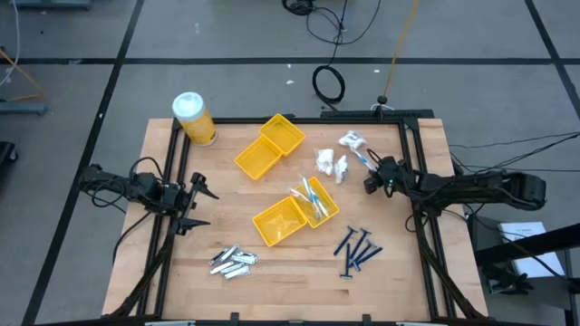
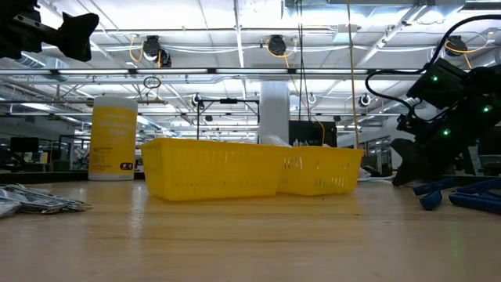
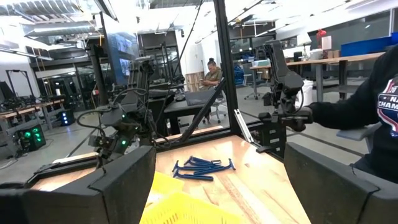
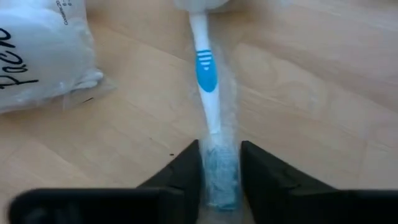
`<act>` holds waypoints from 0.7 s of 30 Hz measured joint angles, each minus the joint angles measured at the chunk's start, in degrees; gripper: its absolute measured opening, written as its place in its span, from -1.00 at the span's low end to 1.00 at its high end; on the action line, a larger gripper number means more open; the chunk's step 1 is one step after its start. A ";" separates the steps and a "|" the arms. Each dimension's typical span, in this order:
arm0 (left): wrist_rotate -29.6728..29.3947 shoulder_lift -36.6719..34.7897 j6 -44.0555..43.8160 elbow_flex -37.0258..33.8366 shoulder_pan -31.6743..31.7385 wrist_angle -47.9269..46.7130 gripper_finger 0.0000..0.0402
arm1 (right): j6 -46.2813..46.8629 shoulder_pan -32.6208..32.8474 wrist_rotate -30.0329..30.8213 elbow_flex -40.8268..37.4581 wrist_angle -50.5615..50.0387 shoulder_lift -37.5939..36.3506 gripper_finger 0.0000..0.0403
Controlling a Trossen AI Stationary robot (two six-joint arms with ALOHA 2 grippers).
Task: Pick & Place Travel size toiletries
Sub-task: Put the blue toothbrush into the bottom right yellow basket
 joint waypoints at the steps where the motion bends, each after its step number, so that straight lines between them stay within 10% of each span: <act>1: 0.00 -0.02 0.00 0.00 0.02 0.00 0.74 | 0.09 0.03 -0.21 0.00 0.16 0.00 -0.70; 21: 0.00 0.00 0.00 0.00 0.00 0.00 0.74 | -1.68 15.22 -2.80 -0.15 36.97 -5.06 -0.79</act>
